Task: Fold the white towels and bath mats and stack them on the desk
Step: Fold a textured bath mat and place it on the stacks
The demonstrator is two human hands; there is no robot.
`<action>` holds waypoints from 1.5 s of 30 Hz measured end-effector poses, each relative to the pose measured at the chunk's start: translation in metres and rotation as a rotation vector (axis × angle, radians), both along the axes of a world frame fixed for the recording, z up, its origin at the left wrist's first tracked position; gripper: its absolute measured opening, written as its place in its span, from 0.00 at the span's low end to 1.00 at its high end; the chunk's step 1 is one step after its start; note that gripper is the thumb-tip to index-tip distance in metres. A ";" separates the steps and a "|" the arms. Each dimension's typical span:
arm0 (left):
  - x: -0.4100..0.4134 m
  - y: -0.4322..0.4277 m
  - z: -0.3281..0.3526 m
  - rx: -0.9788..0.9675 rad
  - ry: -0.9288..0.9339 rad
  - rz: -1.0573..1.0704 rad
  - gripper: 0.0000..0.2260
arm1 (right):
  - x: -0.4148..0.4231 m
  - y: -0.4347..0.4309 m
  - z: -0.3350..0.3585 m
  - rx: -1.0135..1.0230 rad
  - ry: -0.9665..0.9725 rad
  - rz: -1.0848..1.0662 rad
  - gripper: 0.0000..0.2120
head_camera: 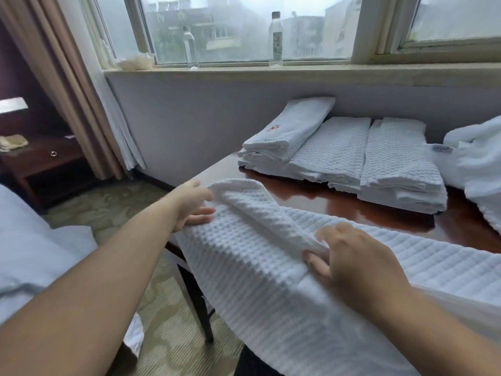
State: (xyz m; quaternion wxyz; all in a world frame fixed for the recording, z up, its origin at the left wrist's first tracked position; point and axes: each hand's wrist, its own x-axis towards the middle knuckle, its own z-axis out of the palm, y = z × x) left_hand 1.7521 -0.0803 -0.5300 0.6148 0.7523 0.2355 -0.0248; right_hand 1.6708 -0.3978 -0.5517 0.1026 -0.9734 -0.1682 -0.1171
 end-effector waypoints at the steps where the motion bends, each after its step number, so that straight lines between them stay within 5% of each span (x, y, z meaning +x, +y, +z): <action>1: 0.003 -0.002 -0.001 0.105 0.013 -0.031 0.31 | 0.001 -0.001 -0.002 0.015 -0.019 -0.002 0.14; 4: 0.013 -0.005 -0.007 0.449 -0.026 -0.097 0.21 | 0.001 -0.006 -0.007 0.079 -0.073 -0.012 0.11; 7: 0.024 -0.011 -0.016 0.466 -0.179 -0.087 0.16 | 0.007 -0.013 -0.010 0.091 -0.132 -0.036 0.12; 14: 0.064 -0.038 -0.022 -0.038 -0.468 0.032 0.32 | 0.047 -0.029 -0.006 0.093 -0.182 -0.141 0.06; 19: 0.096 -0.054 -0.013 -0.609 -0.519 -0.035 0.25 | 0.069 -0.033 -0.006 0.115 -0.285 -0.113 0.03; 22: 0.105 -0.044 -0.013 -0.784 -0.492 0.010 0.22 | 0.064 -0.038 -0.009 0.177 -0.375 0.064 0.06; 25: 0.105 -0.033 -0.010 -0.669 -0.371 -0.129 0.32 | 0.057 -0.041 -0.010 0.155 -0.353 0.206 0.13; 28: 0.101 -0.023 0.001 -0.532 -0.245 -0.013 0.15 | 0.054 -0.040 -0.009 0.084 -0.299 0.205 0.23; 32: 0.088 -0.003 0.005 -0.407 -0.176 -0.033 0.20 | 0.052 -0.031 -0.007 0.048 -0.306 0.301 0.12; 37: 0.083 -0.021 0.013 0.139 -0.314 -0.159 0.12 | 0.049 -0.025 -0.007 0.075 -0.227 0.281 0.10; 40: 0.087 -0.043 0.017 0.338 -0.208 -0.240 0.12 | 0.049 -0.027 -0.006 0.095 -0.197 0.296 0.10; 43: 0.093 -0.042 0.019 0.354 -0.239 -0.220 0.17 | 0.050 -0.029 -0.007 0.100 -0.180 0.302 0.10; 45: 0.094 -0.030 0.021 0.131 -0.291 -0.085 0.18 | 0.050 -0.029 -0.005 0.122 -0.236 0.325 0.08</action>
